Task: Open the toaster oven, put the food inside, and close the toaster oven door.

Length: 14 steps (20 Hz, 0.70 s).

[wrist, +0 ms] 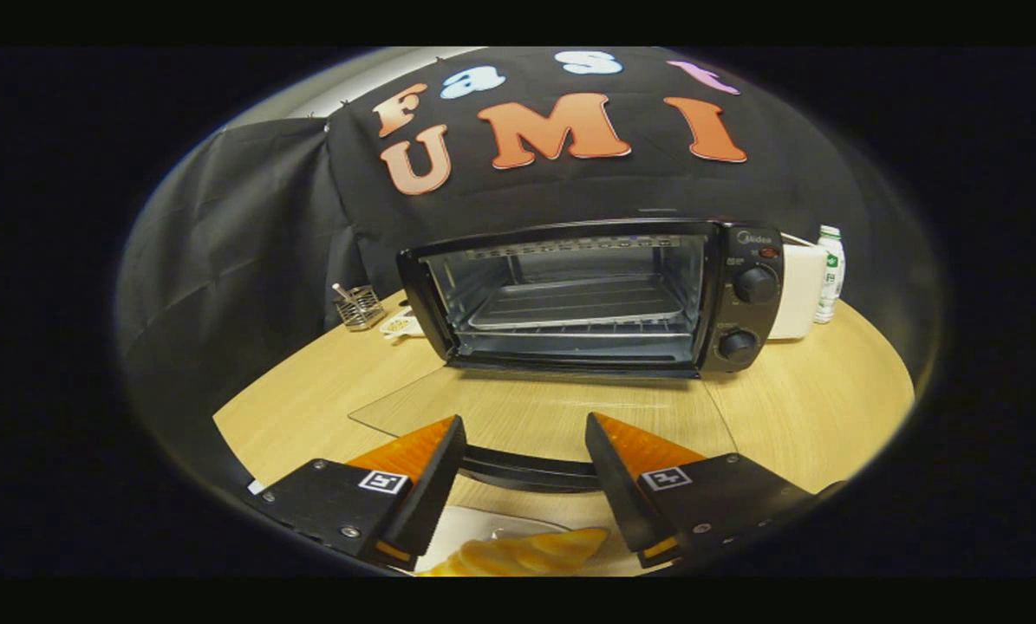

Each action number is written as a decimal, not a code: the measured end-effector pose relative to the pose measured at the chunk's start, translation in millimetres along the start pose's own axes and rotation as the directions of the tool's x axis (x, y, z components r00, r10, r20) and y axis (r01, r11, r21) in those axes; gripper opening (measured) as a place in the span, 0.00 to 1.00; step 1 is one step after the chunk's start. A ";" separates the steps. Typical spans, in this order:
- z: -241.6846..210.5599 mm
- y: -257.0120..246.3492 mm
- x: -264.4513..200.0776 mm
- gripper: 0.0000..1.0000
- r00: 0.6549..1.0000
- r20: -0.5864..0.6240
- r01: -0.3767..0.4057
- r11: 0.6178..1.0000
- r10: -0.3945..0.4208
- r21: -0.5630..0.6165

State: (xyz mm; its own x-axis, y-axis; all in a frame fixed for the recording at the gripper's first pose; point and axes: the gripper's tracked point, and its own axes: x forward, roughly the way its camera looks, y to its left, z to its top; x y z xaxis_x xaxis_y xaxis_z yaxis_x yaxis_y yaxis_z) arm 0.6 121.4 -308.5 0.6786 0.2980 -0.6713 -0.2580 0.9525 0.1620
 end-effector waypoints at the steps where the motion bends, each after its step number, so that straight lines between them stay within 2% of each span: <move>1: -2.8 -7.6 0.4 0.82 1.000 -0.013 0.010 1.000 -0.010 0.013; 5: -31.6 -22.4 3.8 0.78 0.996 -0.085 0.031 0.998 -0.025 0.063; 9: -29.6 -29.3 -1.0 0.75 0.996 -0.074 0.049 0.996 -0.044 0.076; 14: -27.5 -35.5 -31.8 0.78 0.992 -0.075 0.110 0.989 -0.102 0.103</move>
State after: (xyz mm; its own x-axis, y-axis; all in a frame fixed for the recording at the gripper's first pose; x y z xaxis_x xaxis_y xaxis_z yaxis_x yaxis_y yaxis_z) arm -30.7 76.4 -312.8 0.6480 0.1935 -0.7366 -0.1100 0.9808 0.1609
